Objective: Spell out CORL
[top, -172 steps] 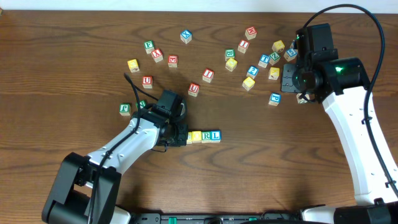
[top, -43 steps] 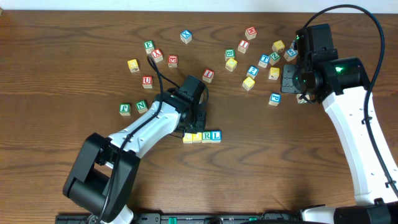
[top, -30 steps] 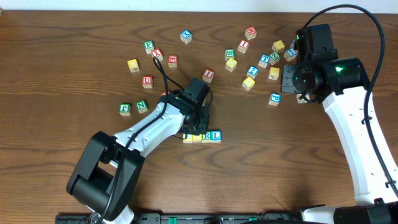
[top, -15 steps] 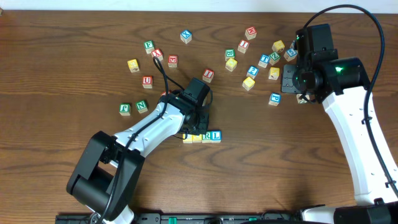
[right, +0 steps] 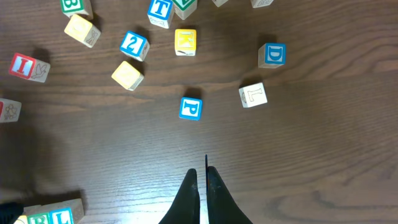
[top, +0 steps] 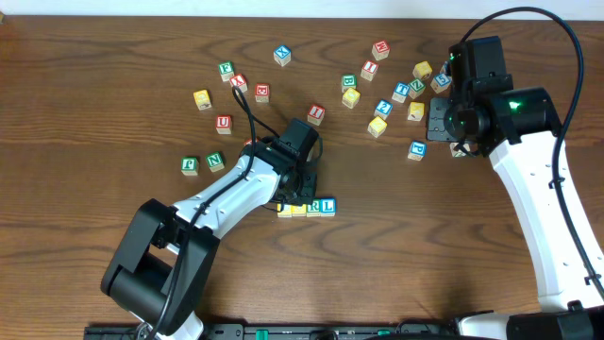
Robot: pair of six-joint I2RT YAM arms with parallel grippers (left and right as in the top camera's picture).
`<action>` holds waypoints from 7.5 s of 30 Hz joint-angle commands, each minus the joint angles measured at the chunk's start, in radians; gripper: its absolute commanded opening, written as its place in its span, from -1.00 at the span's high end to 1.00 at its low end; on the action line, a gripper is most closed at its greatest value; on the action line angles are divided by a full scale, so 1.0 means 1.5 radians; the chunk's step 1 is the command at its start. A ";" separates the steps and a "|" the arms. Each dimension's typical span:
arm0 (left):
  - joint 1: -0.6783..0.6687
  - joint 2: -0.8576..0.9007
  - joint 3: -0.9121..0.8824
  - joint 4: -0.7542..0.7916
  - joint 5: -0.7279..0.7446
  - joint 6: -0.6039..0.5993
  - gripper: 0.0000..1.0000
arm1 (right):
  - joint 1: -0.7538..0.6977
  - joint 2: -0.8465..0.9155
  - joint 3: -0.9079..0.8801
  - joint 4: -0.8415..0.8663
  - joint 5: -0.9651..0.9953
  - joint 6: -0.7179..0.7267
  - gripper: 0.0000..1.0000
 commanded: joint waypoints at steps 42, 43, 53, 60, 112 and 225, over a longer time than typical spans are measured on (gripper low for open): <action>0.132 -0.023 0.061 -0.131 -0.114 0.022 0.86 | -0.003 -0.003 0.008 -0.004 0.025 -0.008 0.98; 0.129 -0.023 0.061 -0.143 -0.114 0.022 0.86 | -0.003 -0.003 0.008 -0.004 0.025 -0.008 0.98; 0.113 -0.023 0.061 -0.227 -0.141 0.021 0.85 | -0.003 -0.003 0.008 -0.004 0.026 -0.008 0.98; 0.077 -0.023 0.053 -0.211 -0.141 0.021 0.85 | -0.003 -0.003 0.008 -0.005 0.025 -0.008 0.98; 0.054 -0.023 -0.015 -0.126 -0.002 -0.006 0.85 | -0.003 -0.003 0.008 -0.006 0.036 -0.008 0.98; 0.237 -1.171 -0.444 0.142 -0.140 0.047 -0.87 | 0.028 0.002 -0.002 0.055 -0.093 -0.003 -0.99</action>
